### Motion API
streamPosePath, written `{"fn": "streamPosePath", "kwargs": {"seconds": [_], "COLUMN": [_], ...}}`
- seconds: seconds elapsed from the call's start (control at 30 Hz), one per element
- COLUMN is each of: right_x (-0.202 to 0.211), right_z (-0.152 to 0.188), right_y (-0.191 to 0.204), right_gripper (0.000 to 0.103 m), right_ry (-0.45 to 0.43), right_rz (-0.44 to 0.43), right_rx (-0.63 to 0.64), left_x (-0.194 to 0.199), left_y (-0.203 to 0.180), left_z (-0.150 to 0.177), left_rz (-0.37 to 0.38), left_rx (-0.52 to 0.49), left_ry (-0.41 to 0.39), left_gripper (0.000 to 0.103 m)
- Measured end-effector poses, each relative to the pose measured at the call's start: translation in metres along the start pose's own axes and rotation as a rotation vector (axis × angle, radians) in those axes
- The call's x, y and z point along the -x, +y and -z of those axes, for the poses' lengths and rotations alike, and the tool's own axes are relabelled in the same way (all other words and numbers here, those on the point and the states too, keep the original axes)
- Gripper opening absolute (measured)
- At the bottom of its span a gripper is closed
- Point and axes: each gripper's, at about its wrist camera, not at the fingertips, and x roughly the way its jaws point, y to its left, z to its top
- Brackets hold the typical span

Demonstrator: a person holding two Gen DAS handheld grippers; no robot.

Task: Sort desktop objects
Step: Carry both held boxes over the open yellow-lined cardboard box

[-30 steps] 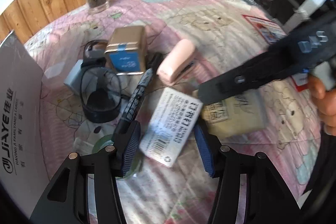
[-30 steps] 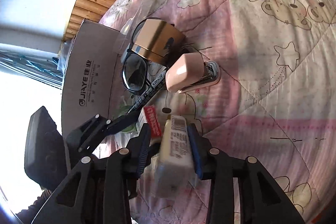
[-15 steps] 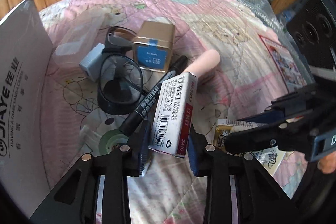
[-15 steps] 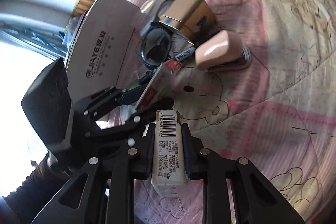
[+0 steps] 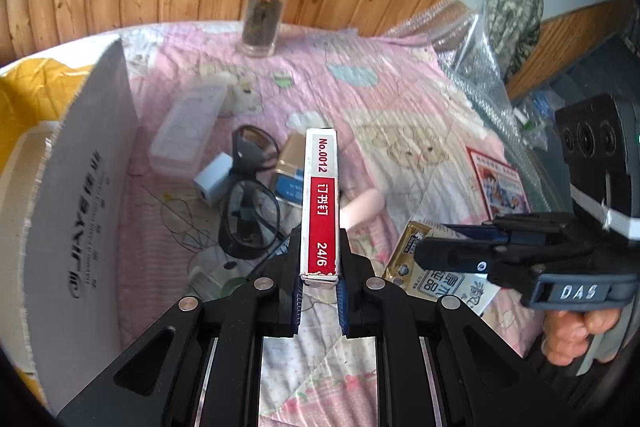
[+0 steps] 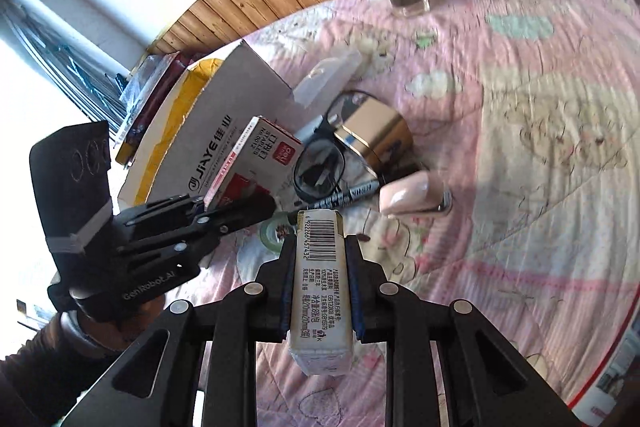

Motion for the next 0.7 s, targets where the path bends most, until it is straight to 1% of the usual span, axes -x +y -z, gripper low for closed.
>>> {"fn": "streamPosePath", "kwargs": {"seconds": [0.1,0.27,0.4,0.5,0.7], "right_x": [0.01,0.011,0.012,0.008,0.006], "right_z": [-0.002,-0.008,-0.008,-0.01,-0.012], "right_y": [0.016,0.04,0.06,0.073,0.101], "right_gripper": [0.023,0.023,0.024,0.023,0.023], "right_ry": [-0.037,-0.061,-0.081,-0.094,-0.121], "right_rz": [0.022,0.051,0.079,0.1,0.115], "right_rx": [0.038,0.074,0.11,0.139,0.18], "left_x": [0.016,0.045,0.066,0.087,0.124], "left_y": [0.004,0.013,0.027,0.04,0.064], "left_z": [-0.008,-0.017,-0.025,-0.031,-0.039], "left_rz": [0.003,-0.007,-0.019,-0.029,-0.031], "left_rx": [0.023,0.059,0.104,0.146,0.222], "left_ry": [-0.032,-0.08,-0.114,-0.159,-0.226], "left_gripper": [0.013,0.013,0.013,0.013,0.013]}}
